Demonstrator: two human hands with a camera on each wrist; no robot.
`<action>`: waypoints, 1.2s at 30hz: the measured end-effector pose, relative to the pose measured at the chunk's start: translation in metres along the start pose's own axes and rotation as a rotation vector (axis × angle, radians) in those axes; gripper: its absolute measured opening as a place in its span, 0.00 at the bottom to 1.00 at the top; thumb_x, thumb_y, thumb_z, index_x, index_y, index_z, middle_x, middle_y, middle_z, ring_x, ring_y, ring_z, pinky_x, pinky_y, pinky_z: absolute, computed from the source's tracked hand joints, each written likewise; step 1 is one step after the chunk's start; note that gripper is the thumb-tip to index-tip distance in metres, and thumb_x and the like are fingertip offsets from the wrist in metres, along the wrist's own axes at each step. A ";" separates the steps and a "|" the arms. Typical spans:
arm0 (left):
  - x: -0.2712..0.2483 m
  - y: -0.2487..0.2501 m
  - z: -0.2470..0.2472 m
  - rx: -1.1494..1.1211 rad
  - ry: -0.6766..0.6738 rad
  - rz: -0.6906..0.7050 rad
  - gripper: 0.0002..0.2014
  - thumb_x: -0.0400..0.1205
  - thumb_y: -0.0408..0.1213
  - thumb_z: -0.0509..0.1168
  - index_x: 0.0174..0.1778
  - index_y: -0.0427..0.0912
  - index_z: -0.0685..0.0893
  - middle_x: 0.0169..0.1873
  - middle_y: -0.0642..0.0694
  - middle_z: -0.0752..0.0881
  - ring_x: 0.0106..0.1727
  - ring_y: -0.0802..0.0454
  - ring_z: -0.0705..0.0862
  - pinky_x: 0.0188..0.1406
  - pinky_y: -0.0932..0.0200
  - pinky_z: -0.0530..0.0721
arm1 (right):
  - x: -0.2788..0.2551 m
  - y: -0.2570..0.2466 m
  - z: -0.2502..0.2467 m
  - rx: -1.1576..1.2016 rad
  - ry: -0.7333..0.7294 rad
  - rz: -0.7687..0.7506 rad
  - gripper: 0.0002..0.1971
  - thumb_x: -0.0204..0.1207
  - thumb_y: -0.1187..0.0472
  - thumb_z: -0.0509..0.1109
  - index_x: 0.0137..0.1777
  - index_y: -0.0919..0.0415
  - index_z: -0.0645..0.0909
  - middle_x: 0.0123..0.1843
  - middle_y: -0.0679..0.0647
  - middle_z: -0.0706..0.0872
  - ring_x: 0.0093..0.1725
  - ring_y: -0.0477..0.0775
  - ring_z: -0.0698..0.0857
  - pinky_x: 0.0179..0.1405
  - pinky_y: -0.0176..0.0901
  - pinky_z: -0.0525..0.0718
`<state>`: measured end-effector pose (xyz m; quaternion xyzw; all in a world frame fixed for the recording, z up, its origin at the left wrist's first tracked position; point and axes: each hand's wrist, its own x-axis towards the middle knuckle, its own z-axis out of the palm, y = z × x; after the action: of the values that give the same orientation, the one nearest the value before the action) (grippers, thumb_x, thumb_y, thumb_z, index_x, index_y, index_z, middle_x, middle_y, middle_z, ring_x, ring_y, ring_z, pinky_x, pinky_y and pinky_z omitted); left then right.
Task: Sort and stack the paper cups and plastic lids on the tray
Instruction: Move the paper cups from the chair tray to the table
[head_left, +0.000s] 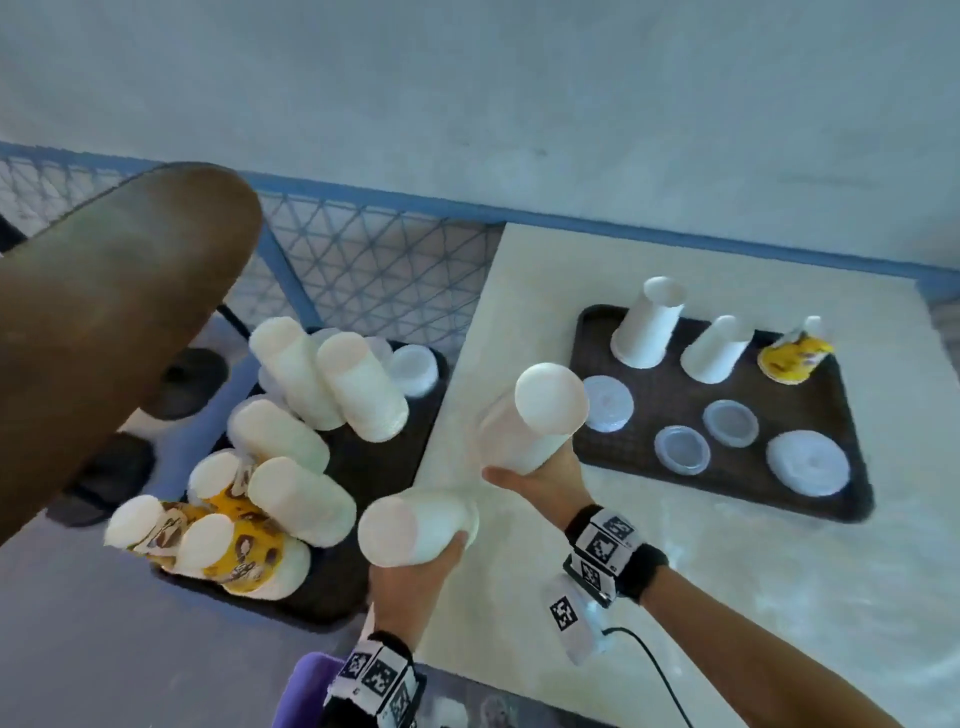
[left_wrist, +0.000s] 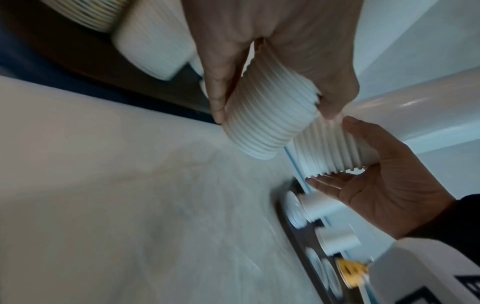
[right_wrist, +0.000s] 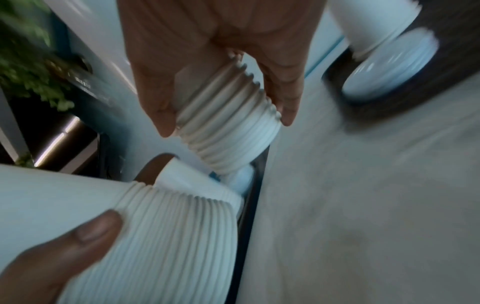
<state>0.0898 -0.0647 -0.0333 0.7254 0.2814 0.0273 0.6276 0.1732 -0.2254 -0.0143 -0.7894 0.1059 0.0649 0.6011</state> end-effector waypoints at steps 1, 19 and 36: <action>-0.003 0.009 0.018 0.019 -0.087 0.031 0.37 0.62 0.26 0.81 0.65 0.43 0.73 0.57 0.47 0.79 0.61 0.48 0.77 0.64 0.57 0.72 | -0.001 0.004 -0.025 0.024 0.035 0.002 0.50 0.47 0.53 0.87 0.70 0.57 0.65 0.61 0.48 0.80 0.60 0.47 0.79 0.57 0.40 0.76; -0.103 0.085 0.424 0.214 -0.829 0.244 0.35 0.56 0.45 0.82 0.57 0.49 0.75 0.51 0.50 0.83 0.56 0.50 0.82 0.53 0.59 0.79 | -0.001 0.119 -0.484 -0.046 0.728 0.275 0.46 0.57 0.60 0.85 0.71 0.64 0.60 0.65 0.60 0.76 0.64 0.63 0.76 0.60 0.55 0.76; -0.076 0.081 0.622 0.473 -0.761 0.299 0.38 0.62 0.39 0.82 0.65 0.41 0.71 0.53 0.51 0.80 0.51 0.52 0.79 0.50 0.62 0.74 | 0.117 0.186 -0.552 -0.058 0.573 0.383 0.45 0.58 0.60 0.84 0.71 0.60 0.60 0.65 0.58 0.78 0.64 0.63 0.78 0.55 0.47 0.75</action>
<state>0.3009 -0.6591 -0.0657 0.8395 -0.0774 -0.2152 0.4929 0.2274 -0.8152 -0.0667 -0.7582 0.4148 -0.0450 0.5012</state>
